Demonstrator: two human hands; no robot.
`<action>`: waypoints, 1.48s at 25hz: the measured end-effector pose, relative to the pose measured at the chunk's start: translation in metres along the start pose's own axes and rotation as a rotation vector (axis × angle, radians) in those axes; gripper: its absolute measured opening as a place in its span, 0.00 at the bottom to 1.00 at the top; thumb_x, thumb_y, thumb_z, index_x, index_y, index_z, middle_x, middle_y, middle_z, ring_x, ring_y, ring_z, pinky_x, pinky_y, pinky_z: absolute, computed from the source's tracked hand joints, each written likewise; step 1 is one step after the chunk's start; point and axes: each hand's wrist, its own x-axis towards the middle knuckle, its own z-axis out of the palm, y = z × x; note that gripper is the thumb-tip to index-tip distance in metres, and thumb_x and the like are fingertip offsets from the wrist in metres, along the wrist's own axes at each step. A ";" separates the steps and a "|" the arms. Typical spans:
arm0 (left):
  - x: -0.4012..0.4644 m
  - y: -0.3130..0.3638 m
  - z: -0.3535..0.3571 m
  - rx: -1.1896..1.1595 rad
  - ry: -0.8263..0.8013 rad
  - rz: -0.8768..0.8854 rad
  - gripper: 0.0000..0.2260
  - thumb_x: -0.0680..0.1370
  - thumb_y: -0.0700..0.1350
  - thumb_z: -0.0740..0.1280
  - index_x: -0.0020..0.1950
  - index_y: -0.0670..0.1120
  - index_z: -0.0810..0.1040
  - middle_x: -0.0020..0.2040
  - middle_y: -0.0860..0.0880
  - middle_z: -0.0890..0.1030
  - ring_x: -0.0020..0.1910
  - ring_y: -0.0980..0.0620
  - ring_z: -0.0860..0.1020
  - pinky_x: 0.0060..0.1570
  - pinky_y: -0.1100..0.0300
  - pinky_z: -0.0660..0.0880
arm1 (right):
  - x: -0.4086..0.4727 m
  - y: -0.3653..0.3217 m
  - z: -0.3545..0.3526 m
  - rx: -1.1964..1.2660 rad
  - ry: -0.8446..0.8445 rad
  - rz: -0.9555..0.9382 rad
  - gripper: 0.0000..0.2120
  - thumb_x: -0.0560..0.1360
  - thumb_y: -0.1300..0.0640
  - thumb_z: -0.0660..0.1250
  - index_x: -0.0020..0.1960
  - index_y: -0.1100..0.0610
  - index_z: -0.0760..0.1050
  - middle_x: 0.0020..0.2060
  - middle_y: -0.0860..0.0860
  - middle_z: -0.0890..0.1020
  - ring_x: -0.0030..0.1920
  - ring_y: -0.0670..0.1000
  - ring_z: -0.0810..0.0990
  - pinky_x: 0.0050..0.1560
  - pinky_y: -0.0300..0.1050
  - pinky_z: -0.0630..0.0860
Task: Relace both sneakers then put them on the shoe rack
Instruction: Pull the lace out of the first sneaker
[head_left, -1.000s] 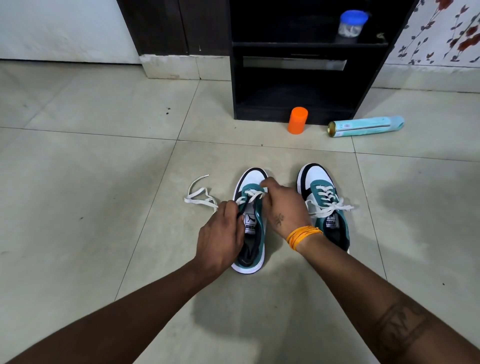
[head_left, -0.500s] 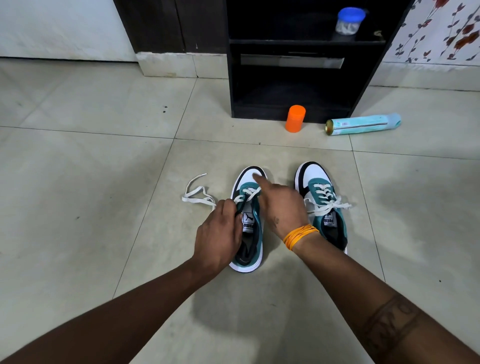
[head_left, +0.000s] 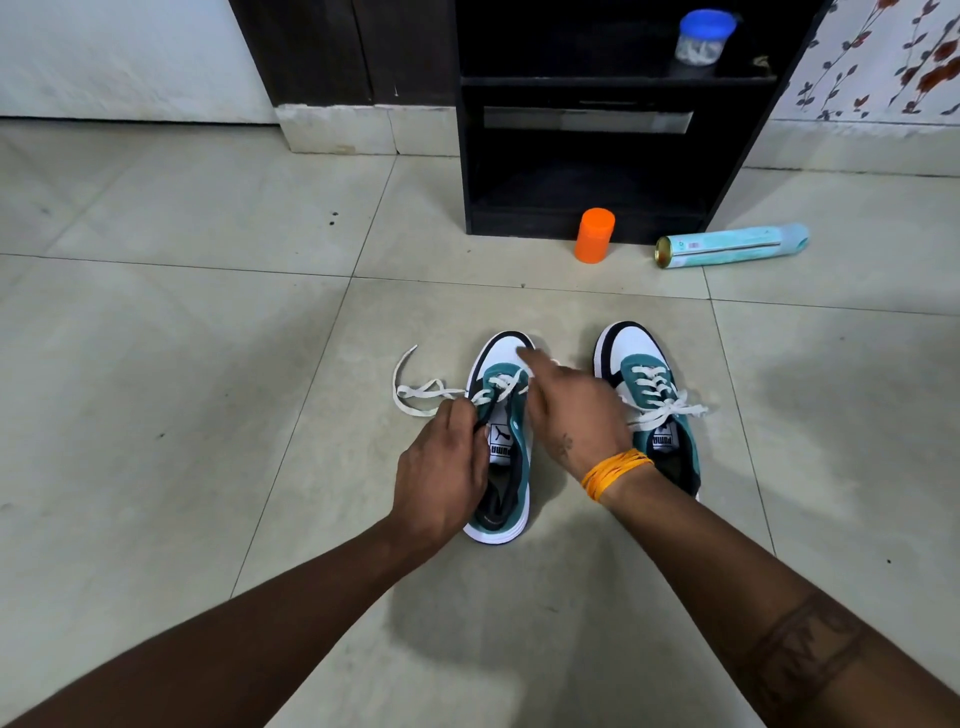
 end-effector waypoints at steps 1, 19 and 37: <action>0.000 0.000 0.000 -0.002 0.001 0.001 0.07 0.85 0.51 0.58 0.51 0.48 0.65 0.47 0.47 0.74 0.42 0.40 0.76 0.35 0.53 0.67 | 0.000 -0.005 0.000 -0.090 -0.069 -0.094 0.20 0.78 0.57 0.63 0.70 0.49 0.72 0.41 0.57 0.84 0.39 0.64 0.84 0.35 0.51 0.73; -0.001 0.003 -0.003 0.011 0.009 0.004 0.07 0.85 0.49 0.59 0.52 0.47 0.67 0.48 0.46 0.76 0.43 0.40 0.77 0.36 0.53 0.66 | 0.011 0.013 0.003 0.145 0.036 0.400 0.06 0.81 0.59 0.60 0.56 0.60 0.73 0.43 0.63 0.83 0.45 0.68 0.83 0.38 0.52 0.70; 0.001 0.000 0.001 0.030 0.014 0.021 0.06 0.85 0.49 0.60 0.54 0.48 0.68 0.49 0.47 0.75 0.42 0.42 0.77 0.35 0.55 0.65 | 0.002 -0.005 0.010 0.168 0.025 0.036 0.08 0.76 0.57 0.64 0.50 0.54 0.81 0.42 0.56 0.84 0.43 0.63 0.82 0.42 0.52 0.78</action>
